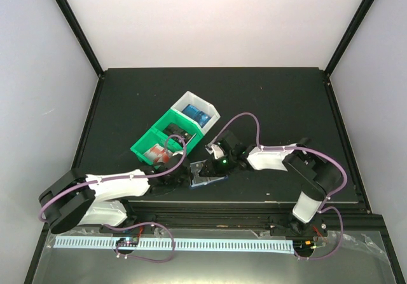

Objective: Put the credit cards into the card holder
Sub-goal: Insert the credit card into the card holder.

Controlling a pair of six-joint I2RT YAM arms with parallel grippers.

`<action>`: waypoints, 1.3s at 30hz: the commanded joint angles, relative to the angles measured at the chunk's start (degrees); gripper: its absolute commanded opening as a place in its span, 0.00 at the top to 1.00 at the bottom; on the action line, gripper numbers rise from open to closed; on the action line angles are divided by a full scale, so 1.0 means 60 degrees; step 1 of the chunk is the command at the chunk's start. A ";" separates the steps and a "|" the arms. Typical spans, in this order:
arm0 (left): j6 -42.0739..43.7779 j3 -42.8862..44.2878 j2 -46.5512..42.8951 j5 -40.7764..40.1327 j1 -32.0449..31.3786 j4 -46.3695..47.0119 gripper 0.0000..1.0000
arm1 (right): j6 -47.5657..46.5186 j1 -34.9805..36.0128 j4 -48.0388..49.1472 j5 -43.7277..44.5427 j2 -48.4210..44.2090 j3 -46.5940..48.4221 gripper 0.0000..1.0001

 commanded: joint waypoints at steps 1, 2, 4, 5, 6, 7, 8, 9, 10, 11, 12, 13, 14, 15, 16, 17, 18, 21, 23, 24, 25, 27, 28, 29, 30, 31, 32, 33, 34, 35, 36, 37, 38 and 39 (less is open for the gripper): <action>0.0065 -0.0332 -0.0083 0.0235 -0.0048 -0.0288 0.77 | 0.0177 0.0031 0.0517 -0.0512 0.0326 0.0134 0.72; 0.0068 -0.0338 -0.0127 0.0225 -0.0048 -0.0288 0.77 | 0.0226 0.0042 0.0509 -0.0422 0.0300 0.0105 0.72; 0.0068 -0.0372 -0.0257 0.0175 -0.0048 -0.0316 0.75 | 0.0186 0.0043 0.0248 -0.0017 0.0024 0.0061 0.73; 0.0068 -0.0389 -0.0368 0.0181 -0.0048 -0.0302 0.75 | 0.0119 0.0038 0.0002 0.0326 -0.0182 0.0057 0.74; 0.0066 -0.0428 -0.0530 0.0194 -0.0048 -0.0264 0.74 | 0.0043 0.0039 -0.0240 0.0647 -0.0404 0.0074 0.74; 0.0081 -0.0458 -0.0673 0.0220 -0.0048 -0.0184 0.73 | -0.0080 0.0036 -0.0499 0.0949 -0.0620 0.0103 0.75; 0.0096 -0.0481 -0.0819 0.0247 -0.0048 -0.0110 0.71 | -0.0167 0.0039 -0.0720 0.1216 -0.0819 0.0145 0.75; 0.0118 -0.0478 -0.0959 0.0270 -0.0048 -0.0057 0.69 | -0.0245 0.0035 -0.0945 0.1471 -0.0969 0.0185 0.76; 0.0126 -0.0472 -0.1104 0.0308 -0.0039 -0.0001 0.68 | -0.0328 0.0062 -0.1188 0.1785 -0.1066 0.0256 0.77; 0.0132 -0.0460 -0.1236 0.0326 -0.0034 0.0035 0.67 | -0.0434 0.0086 -0.1430 0.1992 -0.1100 0.0349 0.77; 0.0113 -0.0457 -0.1357 0.0332 -0.0023 0.0067 0.65 | -0.0526 0.0133 -0.1702 0.2190 -0.1029 0.0480 0.78; 0.0074 -0.0457 -0.1465 0.0329 -0.0012 0.0115 0.62 | -0.0627 0.0194 -0.1980 0.2358 -0.0916 0.0625 0.78; 0.0065 -0.0464 -0.1545 0.0330 -0.0005 0.0147 0.59 | -0.0720 0.0258 -0.2163 0.2489 -0.0783 0.0741 0.79; 0.0035 -0.0463 -0.1606 0.0328 0.0007 0.0189 0.58 | -0.0781 0.0346 -0.2292 0.2549 -0.0640 0.0862 0.80; 0.0015 -0.0457 -0.1637 0.0334 0.0021 0.0202 0.57 | -0.0831 0.0436 -0.2363 0.2586 -0.0518 0.0967 0.81; -0.0017 -0.0457 -0.1643 0.0333 0.0048 0.0192 0.56 | -0.0861 0.0490 -0.2432 0.2616 -0.0375 0.1086 0.81; -0.0039 -0.0469 -0.1629 0.0325 0.0074 0.0189 0.55 | -0.0863 0.0553 -0.2474 0.2662 -0.0232 0.1184 0.81; -0.0134 -0.0526 -0.1477 0.0284 0.0152 0.0226 0.52 | -0.0900 0.0631 -0.2450 0.2668 0.0161 0.1481 0.81; -0.0165 -0.0544 -0.1321 0.0327 0.0196 0.0304 0.52 | -0.0921 0.0667 -0.2348 0.2591 0.0412 0.1660 0.80; -0.0155 -0.0544 -0.1241 0.0350 0.0219 0.0348 0.52 | -0.0933 0.0676 -0.2354 0.2571 0.0518 0.1753 0.79; -0.0152 -0.0541 -0.1111 0.0386 0.0250 0.0394 0.55 | -0.0947 0.0694 -0.2362 0.2561 0.0619 0.1874 0.79; -0.0117 -0.0526 -0.0872 0.0493 0.0306 0.0503 0.67 | -0.0951 0.0714 -0.2320 0.2513 0.0786 0.1949 0.79; -0.0098 -0.0505 -0.0742 0.0554 0.0327 0.0523 0.71 | -0.0959 0.0713 -0.2293 0.2451 0.0860 0.1976 0.79; -0.0070 -0.0470 -0.0610 0.0594 0.0345 0.0526 0.73 | -0.0965 0.0711 -0.2244 0.2330 0.0927 0.1982 0.79; -0.0040 -0.0458 -0.0511 0.0634 0.0356 0.0544 0.74 | -0.0967 0.0729 -0.2130 0.2172 0.0976 0.1960 0.80; -0.0028 -0.0455 -0.0437 0.0678 0.0361 0.0614 0.74 | -0.0953 0.0730 -0.1951 0.1903 0.1006 0.1912 0.80; -0.0010 -0.0467 -0.0393 0.0720 0.0362 0.0680 0.74 | -0.0928 0.0719 -0.1822 0.1736 0.1015 0.1869 0.80; 0.0002 -0.0458 -0.0363 0.0732 0.0362 0.0701 0.74 | -0.0910 0.0723 -0.1746 0.1626 0.1031 0.1857 0.80; 0.0016 -0.0457 -0.0371 0.0723 0.0362 0.0703 0.74 | -0.0900 0.0720 -0.1674 0.1524 0.1012 0.1827 0.80; 0.0029 -0.0456 -0.0393 0.0725 0.0373 0.0684 0.74 | -0.0883 0.0730 -0.1590 0.1462 0.0967 0.1787 0.80; 0.0051 -0.0456 -0.0426 0.0707 0.0376 0.0668 0.74 | -0.0866 0.0726 -0.1497 0.1428 0.0899 0.1724 0.80; 0.0073 -0.0444 -0.0479 0.0674 0.0384 0.0621 0.74 | -0.0858 0.0718 -0.1432 0.1437 0.0837 0.1674 0.80; 0.0089 -0.0442 -0.0542 0.0641 0.0389 0.0558 0.74 | -0.0850 0.0726 -0.1457 0.1528 0.0762 0.1651 0.80; 0.0093 -0.0435 -0.0591 0.0603 0.0395 0.0495 0.73 | -0.0860 0.0725 -0.1512 0.1693 0.0688 0.1646 0.81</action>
